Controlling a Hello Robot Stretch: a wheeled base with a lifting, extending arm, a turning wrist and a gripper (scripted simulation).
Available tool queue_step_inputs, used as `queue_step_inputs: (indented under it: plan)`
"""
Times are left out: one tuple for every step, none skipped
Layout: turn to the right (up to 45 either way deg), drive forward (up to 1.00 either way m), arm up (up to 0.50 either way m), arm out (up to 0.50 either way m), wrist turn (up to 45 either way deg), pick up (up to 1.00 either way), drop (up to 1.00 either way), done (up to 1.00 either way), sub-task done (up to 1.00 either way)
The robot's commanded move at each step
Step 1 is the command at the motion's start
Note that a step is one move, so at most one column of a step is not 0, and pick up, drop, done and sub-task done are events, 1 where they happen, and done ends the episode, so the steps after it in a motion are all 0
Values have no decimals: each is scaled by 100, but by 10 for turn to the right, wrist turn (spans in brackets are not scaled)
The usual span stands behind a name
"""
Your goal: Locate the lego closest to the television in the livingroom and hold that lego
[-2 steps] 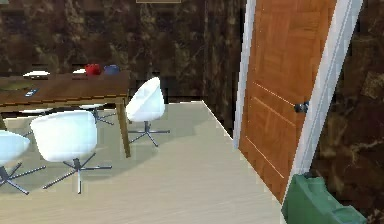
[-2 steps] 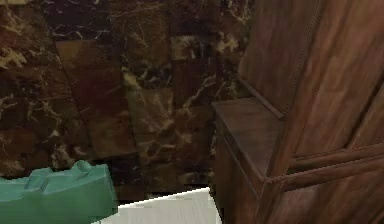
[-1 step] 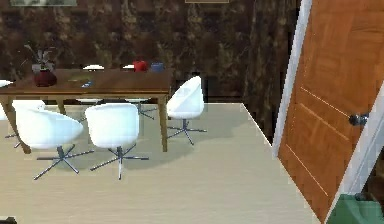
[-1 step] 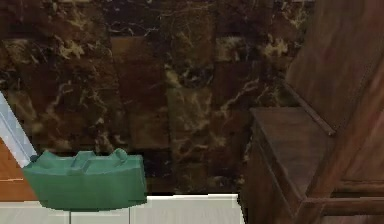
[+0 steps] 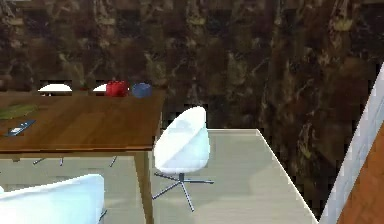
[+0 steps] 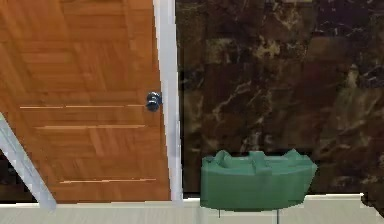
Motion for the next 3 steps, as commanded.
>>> queue_step_inputs:
  plan:
    - [-450, 0, 0, 0, 0, 0, 0, 0, 0]
    - [-120, 0, 0, 0, 0, 0, 0, 0, 0]
    - [0, 50, 0, 0, 0, 0, 0, 0, 0]
